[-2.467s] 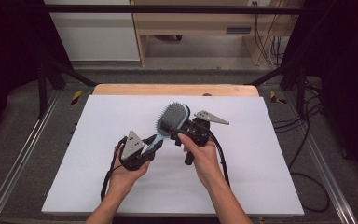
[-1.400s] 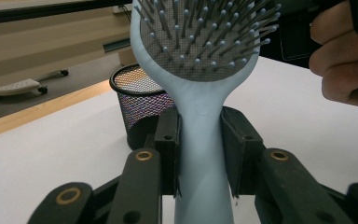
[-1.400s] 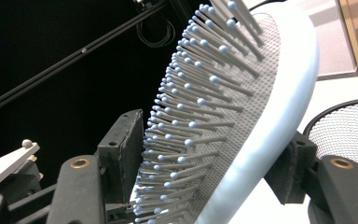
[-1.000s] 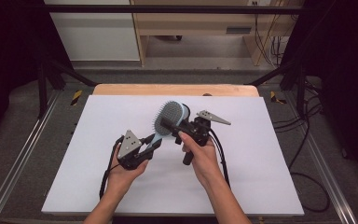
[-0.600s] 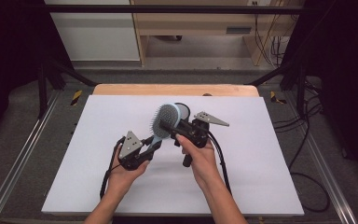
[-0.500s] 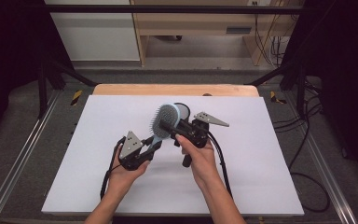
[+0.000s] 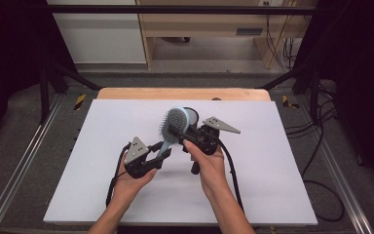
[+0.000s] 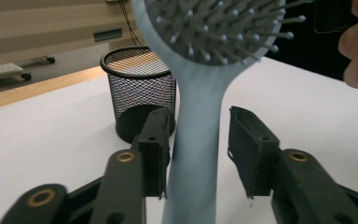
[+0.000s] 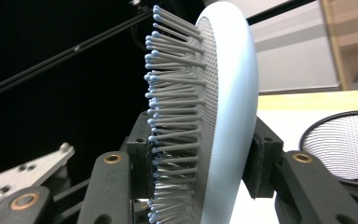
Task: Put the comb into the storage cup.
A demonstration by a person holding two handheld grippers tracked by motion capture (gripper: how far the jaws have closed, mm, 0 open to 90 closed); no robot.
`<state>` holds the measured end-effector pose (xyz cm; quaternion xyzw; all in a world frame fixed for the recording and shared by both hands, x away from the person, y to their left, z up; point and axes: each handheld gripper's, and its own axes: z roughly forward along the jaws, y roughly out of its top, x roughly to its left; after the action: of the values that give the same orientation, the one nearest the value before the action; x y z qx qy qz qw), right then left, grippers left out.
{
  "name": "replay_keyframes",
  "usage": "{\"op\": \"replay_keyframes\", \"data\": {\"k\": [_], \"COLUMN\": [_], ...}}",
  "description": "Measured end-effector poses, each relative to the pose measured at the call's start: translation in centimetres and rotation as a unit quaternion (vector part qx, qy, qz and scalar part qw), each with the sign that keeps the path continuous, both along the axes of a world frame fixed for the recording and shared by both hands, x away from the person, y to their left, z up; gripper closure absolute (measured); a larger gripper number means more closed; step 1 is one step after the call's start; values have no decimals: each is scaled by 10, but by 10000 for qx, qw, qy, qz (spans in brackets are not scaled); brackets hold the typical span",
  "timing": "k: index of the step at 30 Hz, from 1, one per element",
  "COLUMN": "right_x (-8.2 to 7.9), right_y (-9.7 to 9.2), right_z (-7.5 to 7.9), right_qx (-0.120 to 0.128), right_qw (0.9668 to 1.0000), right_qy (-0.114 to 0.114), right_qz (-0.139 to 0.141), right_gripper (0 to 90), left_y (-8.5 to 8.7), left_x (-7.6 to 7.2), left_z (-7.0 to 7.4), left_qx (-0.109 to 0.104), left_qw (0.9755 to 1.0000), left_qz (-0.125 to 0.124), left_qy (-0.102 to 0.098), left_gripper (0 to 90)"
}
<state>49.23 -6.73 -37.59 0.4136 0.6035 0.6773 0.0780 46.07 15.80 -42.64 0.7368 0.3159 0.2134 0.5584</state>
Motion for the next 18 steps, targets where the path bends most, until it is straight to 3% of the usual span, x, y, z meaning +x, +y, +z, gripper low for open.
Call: {"op": "replay_keyframes", "data": {"k": [5, 8, 9, 13, 18], "right_x": [4, 4, 4, 4, 2], "right_y": [-18, -25, -33, -47, -69], "right_z": [3, 4, 4, 2, -1], "right_qx": [-132, -110, -67, 18, 27], "right_qw": [9992, 9989, 9987, 9980, 9965], "right_qy": [-50, -34, -43, 4, 33], "right_qz": [-383, -457, -511, -629, -836], "right_gripper": [540, 540, 539, 538, 537], "left_y": [0, 2, 3, 9, 24], "left_x": [-3, -3, -4, -4, -4], "left_z": [1, 2, 2, 0, -1], "left_qx": [-116, -135, -146, -116, -73], "left_qw": [9999, 9998, 9997, 9994, 9984], "left_qz": [89, 124, 159, 330, 562], "left_qy": [-38, -52, -57, 1, -70], "left_gripper": [332, 277, 166, 71, 44]}}
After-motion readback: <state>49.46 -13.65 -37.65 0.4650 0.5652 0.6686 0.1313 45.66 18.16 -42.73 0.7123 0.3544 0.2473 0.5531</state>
